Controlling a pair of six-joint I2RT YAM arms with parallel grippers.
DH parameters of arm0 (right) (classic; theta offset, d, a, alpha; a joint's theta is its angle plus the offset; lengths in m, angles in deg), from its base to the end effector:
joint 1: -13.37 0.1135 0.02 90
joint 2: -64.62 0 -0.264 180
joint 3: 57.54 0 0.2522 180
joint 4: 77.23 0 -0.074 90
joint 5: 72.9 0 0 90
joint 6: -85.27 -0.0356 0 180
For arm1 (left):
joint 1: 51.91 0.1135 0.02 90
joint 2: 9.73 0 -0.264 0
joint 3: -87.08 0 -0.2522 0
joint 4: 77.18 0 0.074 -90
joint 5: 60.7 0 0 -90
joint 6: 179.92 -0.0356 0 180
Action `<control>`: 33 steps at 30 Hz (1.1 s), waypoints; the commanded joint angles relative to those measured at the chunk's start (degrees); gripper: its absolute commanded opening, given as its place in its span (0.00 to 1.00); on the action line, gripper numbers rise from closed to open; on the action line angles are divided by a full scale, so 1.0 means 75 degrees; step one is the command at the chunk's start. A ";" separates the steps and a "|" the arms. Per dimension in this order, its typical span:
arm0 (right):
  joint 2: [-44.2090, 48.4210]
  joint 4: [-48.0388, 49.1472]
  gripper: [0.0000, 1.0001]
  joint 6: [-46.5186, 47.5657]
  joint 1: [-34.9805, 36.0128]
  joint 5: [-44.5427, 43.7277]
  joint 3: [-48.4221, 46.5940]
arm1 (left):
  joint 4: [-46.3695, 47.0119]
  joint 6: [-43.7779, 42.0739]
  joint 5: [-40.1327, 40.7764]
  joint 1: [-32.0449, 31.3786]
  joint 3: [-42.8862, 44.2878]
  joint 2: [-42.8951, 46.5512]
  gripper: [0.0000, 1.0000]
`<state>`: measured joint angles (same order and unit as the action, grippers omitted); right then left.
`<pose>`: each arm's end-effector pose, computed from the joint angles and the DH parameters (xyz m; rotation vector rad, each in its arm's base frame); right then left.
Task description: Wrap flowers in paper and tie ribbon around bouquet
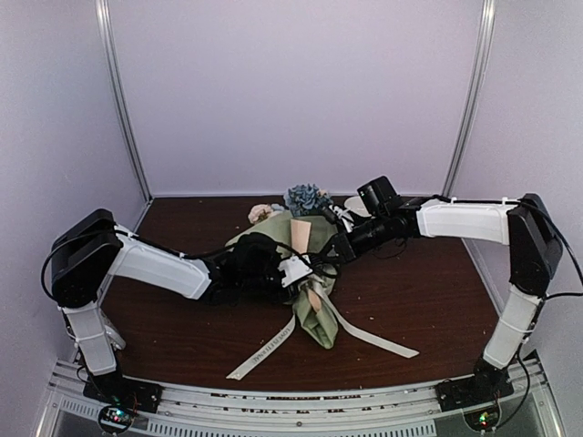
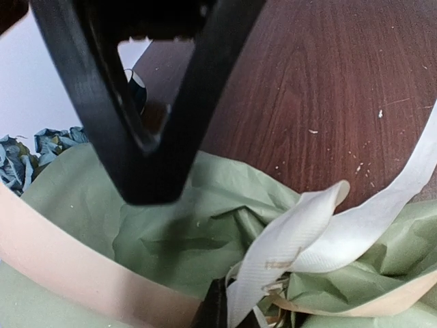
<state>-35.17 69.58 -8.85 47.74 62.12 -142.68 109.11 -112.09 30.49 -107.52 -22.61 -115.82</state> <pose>0.2957 0.2327 0.2364 -1.0025 2.2305 1.2516 0.2227 -0.3240 0.1658 1.3101 1.6445 -0.3319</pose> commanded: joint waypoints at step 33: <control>-0.1184 0.0516 0.00 -0.0542 0.0484 0.0647 -0.0386 | 0.0391 0.0212 0.0312 0.0020 -0.0069 0.0278 0.00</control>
<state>-44.72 73.96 -13.92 51.13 68.72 -144.45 109.15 -111.35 32.15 -107.43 -23.04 -115.79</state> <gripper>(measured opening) 0.008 0.008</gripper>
